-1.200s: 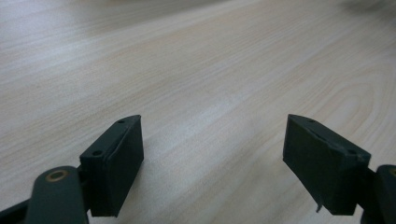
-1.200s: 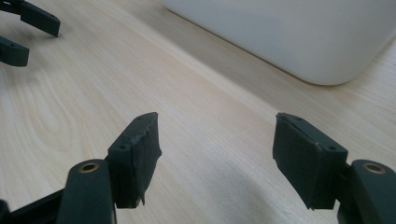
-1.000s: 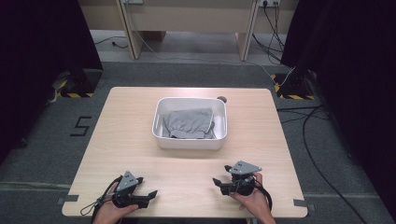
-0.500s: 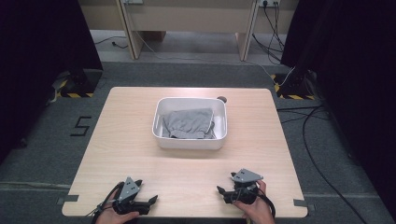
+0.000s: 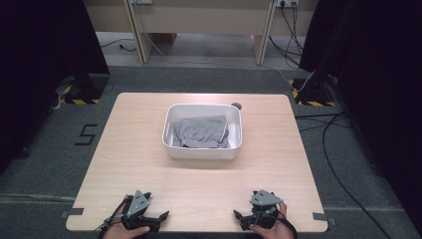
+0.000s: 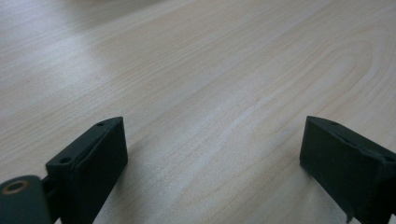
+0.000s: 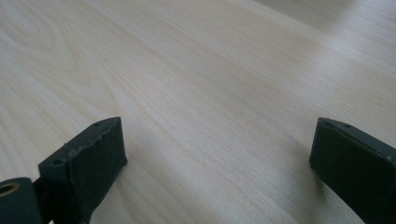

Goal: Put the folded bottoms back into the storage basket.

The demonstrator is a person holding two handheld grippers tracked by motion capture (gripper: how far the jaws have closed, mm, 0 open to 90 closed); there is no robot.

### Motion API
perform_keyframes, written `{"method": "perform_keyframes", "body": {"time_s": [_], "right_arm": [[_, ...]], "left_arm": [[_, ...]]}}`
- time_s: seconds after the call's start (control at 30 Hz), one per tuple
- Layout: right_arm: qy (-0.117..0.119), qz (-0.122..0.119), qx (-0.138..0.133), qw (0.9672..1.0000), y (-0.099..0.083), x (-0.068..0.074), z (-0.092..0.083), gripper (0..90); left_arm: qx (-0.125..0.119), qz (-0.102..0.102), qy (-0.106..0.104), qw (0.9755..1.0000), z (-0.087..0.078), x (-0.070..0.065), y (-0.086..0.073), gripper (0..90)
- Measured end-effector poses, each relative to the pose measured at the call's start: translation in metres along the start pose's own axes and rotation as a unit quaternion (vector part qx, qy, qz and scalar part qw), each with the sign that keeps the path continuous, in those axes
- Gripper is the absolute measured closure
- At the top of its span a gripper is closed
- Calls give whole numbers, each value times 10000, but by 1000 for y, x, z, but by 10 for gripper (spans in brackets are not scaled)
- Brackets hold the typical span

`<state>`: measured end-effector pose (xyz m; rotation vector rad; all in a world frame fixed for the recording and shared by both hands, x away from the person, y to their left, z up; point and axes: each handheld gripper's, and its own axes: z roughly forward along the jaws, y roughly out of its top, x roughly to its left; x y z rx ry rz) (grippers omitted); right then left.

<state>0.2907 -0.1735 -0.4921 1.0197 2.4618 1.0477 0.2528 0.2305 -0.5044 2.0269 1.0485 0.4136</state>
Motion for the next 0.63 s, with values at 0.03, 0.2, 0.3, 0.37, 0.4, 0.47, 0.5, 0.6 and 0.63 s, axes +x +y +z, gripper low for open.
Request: {"method": "perform_keyframes", "body": {"time_s": [0.03, 0.2, 0.3, 0.37, 0.4, 0.47, 0.5, 0.6, 0.63], "right_arm": [[-7, 31, -18, 10000, -1, 1, -1, 45], [-25, 46, -80, 10000, -3, 2, -2, 45], [-27, 44, -95, 9999, -4, 2, -1, 45], [-26, 42, -93, 9999, -4, 2, -1, 44], [-23, 41, -93, 9999, -4, 2, -1, 44], [-24, 42, -107, 9999, -4, 2, -1, 43], [-21, 29, -105, 9999, -4, 2, -1, 43], [-20, 42, -99, 9999, -4, 2, -1, 41], [-23, 35, -99, 9999, -4, 2, -1, 41]], "left_arm": [[11, 0, 2, 10000, 0, 0, 0, 62], [21, 9, -17, 10000, 1, -1, 0, 39], [33, 17, -13, 10000, 1, -1, 0, 37], [32, 16, -13, 10000, 1, -1, 0, 37], [40, 14, -11, 10000, 1, -1, 0, 37], [44, 11, -11, 10000, 1, -1, 0, 35], [42, 13, -10, 10000, 1, 0, 0, 34], [48, 5, -7, 10000, 1, 0, 1, 34], [53, 6, -2, 10000, 1, 0, 1, 31]]}}
